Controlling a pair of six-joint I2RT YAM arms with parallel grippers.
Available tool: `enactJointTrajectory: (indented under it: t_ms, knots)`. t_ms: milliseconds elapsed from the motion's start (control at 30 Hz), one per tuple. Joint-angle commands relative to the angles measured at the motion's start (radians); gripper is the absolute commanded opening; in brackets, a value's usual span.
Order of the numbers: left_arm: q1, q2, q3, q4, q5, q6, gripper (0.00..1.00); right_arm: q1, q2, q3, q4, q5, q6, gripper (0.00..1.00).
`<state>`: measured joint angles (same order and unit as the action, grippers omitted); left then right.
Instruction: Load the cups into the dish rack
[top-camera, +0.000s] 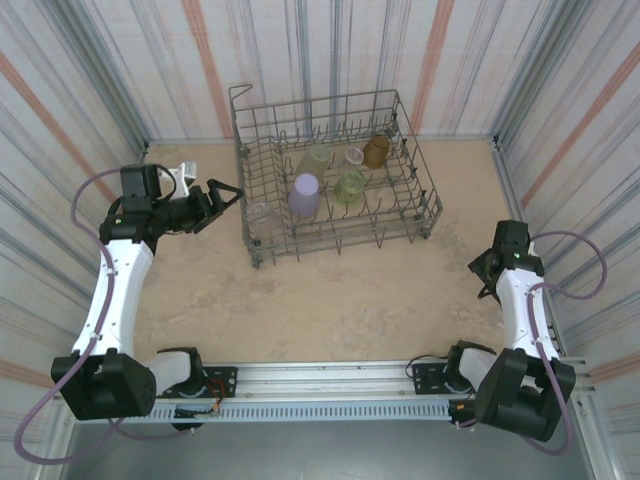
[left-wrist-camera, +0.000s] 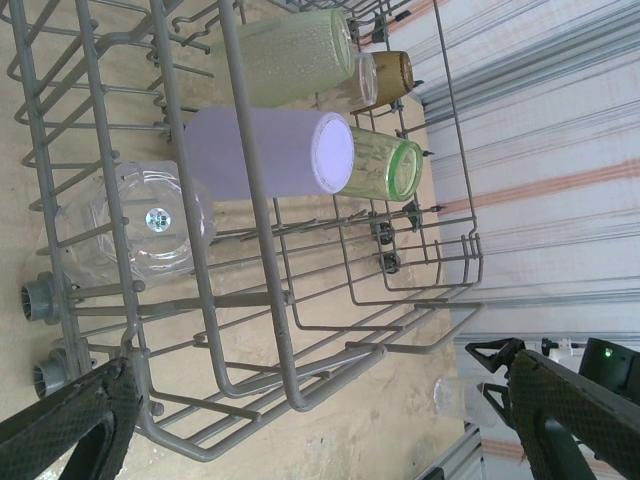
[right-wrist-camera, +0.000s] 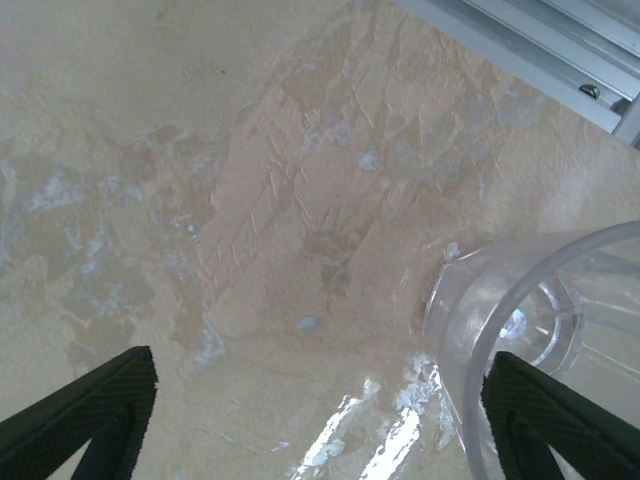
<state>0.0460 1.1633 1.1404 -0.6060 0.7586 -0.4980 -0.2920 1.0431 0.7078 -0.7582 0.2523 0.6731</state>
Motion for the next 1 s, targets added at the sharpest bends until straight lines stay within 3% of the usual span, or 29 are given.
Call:
enactJointTrajectory:
  t_ms: [0, 200, 367, 533, 967]
  knots:
    - [-0.001, 0.002, 0.022, -0.018, 0.001, 0.007, 0.98, -0.009, 0.013, -0.024, 0.007, 0.002, -0.009, 0.81]
    - [-0.001, -0.004, 0.014, -0.022, 0.001, 0.009, 0.99, -0.012, 0.017, -0.036, 0.010, -0.002, -0.007, 0.62]
    - [0.000, -0.012, 0.005, -0.022, -0.001, 0.006, 0.99, -0.012, -0.002, -0.039, 0.014, -0.031, -0.012, 0.20]
    - [-0.001, -0.019, 0.002, -0.022, -0.004, 0.003, 0.99, -0.013, -0.032, -0.045, 0.017, -0.065, -0.013, 0.03]
    - [-0.001, -0.042, 0.009, -0.028, -0.008, -0.010, 0.99, -0.013, -0.169, -0.002, -0.011, -0.178, -0.033, 0.00]
